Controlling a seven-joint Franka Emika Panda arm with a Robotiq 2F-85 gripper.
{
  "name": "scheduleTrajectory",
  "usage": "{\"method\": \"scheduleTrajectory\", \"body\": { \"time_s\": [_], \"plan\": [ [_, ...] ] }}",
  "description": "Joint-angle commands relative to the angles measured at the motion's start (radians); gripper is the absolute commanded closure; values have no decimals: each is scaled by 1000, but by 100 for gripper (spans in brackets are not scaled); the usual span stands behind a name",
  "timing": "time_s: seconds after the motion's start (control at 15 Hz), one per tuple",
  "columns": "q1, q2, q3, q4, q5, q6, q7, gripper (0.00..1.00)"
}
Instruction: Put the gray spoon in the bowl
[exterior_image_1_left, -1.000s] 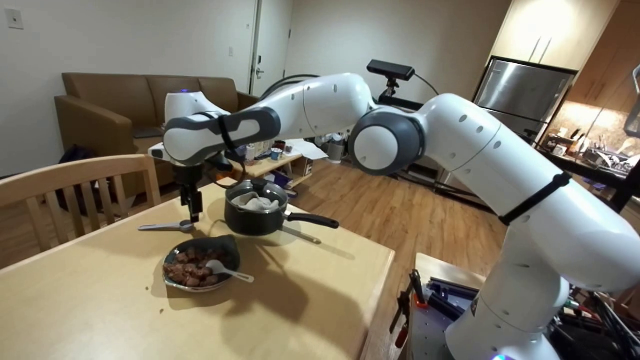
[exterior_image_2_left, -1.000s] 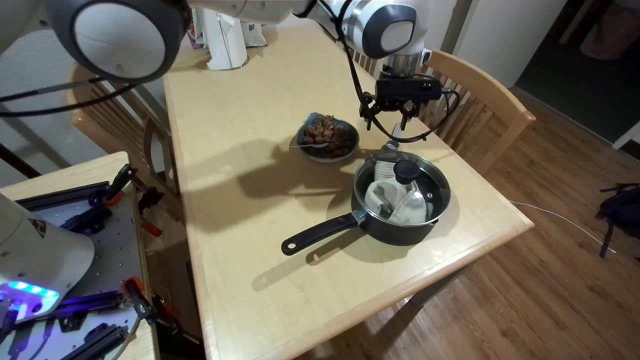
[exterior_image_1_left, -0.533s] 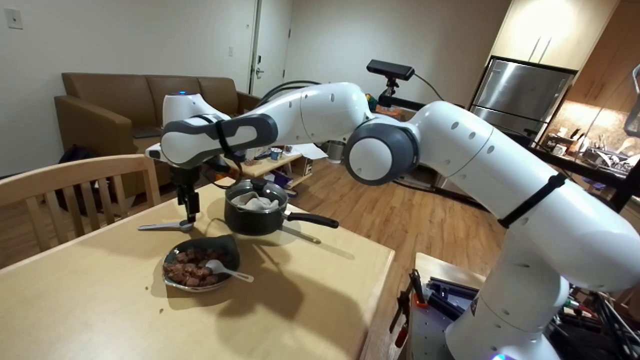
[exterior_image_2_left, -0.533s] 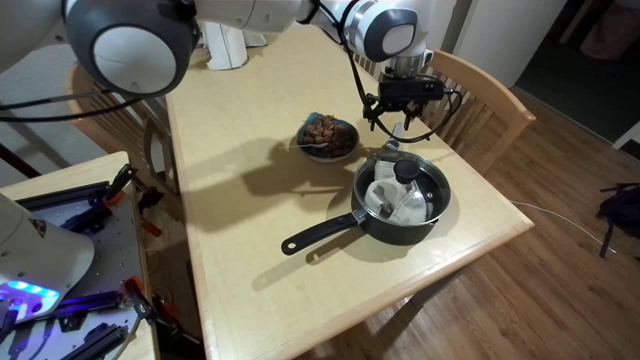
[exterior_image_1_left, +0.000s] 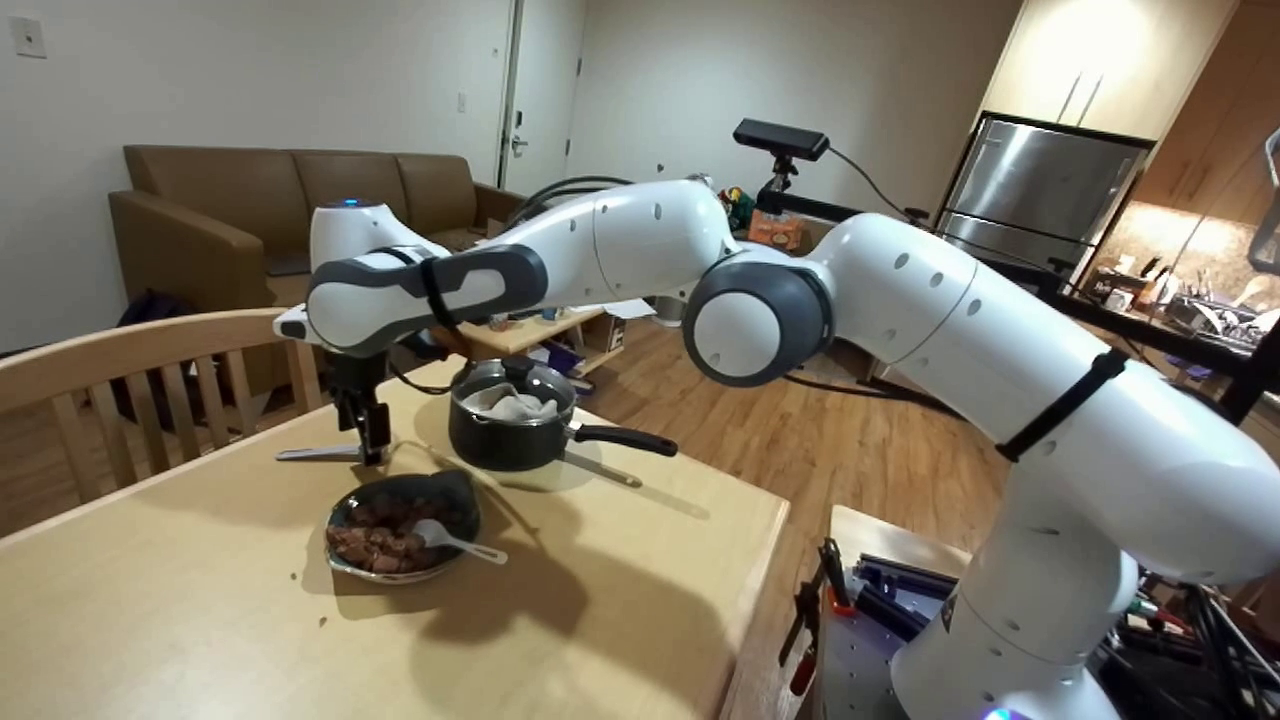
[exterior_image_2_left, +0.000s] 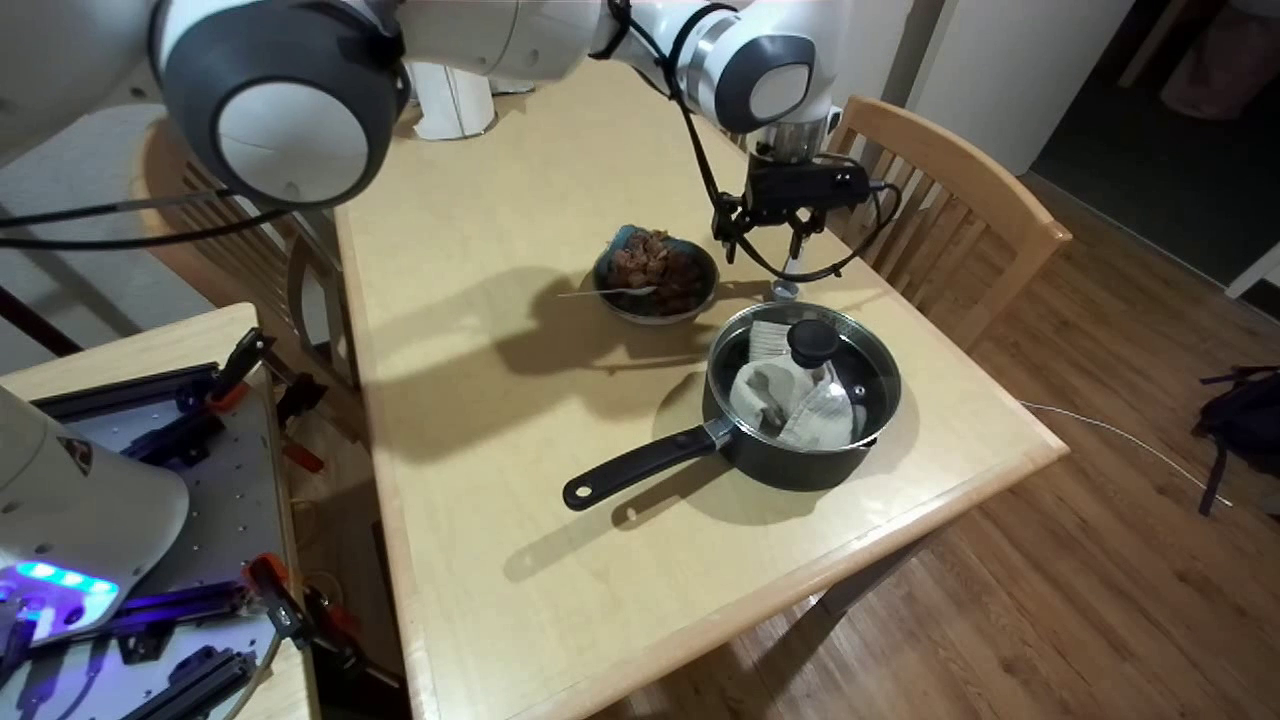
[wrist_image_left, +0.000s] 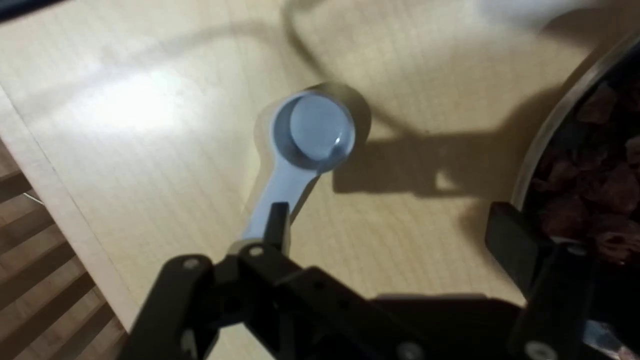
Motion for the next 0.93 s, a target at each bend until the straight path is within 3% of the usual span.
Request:
{"method": "scheduleTrajectory", "body": {
  "time_s": [0.0,0.8,0.87],
  "plan": [
    [2,56,-20,102,-21,-23,-16,0],
    [-24,166,-19,231,2,-35,-75,0],
    [-23,172,-19,240,4,-37,-77,22]
  ]
}}
